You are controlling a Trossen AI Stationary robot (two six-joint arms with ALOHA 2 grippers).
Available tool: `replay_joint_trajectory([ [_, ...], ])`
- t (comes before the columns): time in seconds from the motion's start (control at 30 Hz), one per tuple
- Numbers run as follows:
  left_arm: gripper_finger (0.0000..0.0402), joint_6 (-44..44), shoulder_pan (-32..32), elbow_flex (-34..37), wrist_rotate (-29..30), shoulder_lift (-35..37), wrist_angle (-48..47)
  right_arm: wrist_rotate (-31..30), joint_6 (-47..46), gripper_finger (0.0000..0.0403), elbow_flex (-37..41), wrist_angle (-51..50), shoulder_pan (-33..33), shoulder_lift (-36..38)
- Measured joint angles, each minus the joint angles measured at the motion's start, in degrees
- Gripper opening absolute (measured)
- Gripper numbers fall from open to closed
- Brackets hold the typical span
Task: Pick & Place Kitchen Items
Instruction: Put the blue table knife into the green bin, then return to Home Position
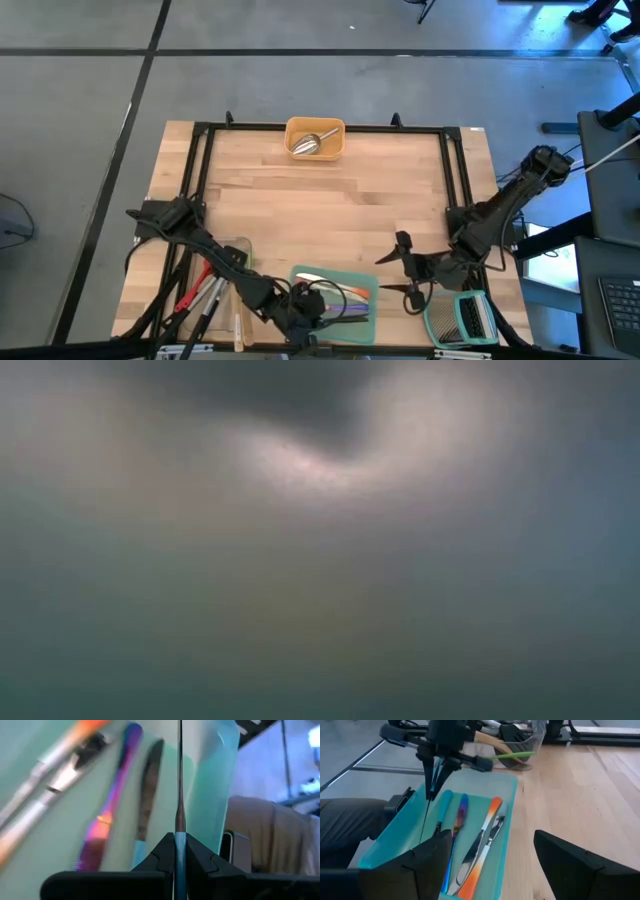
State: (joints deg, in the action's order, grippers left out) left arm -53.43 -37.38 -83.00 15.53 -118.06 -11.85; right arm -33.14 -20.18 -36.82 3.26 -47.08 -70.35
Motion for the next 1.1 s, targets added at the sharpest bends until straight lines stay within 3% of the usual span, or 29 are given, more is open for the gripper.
replay_joint_trajectory([
  [0.4, 0.0012, 3.08, 2.25, 0.00, -10.29, -5.61, 5.51, -1.51, -0.18, 0.0287, 0.00, -0.37, -0.34, -0.91],
  [0.6, 0.0014, 3.91, 3.08, 0.02, -10.37, -6.62, 5.10, -1.57, -0.42, 0.0286, 0.00, -0.47, -0.28, -1.37],
  [0.87, 0.0070, 4.86, 3.02, 0.01, -10.12, -6.62, 4.86, -1.38, -0.42, 0.0286, 0.00, -0.54, -0.30, -1.37],
  [1.1, 0.0084, 6.27, 3.03, 0.00, -9.22, -5.96, 4.26, -1.36, -0.40, 0.0286, 0.00, -0.67, -0.30, -1.37],
])
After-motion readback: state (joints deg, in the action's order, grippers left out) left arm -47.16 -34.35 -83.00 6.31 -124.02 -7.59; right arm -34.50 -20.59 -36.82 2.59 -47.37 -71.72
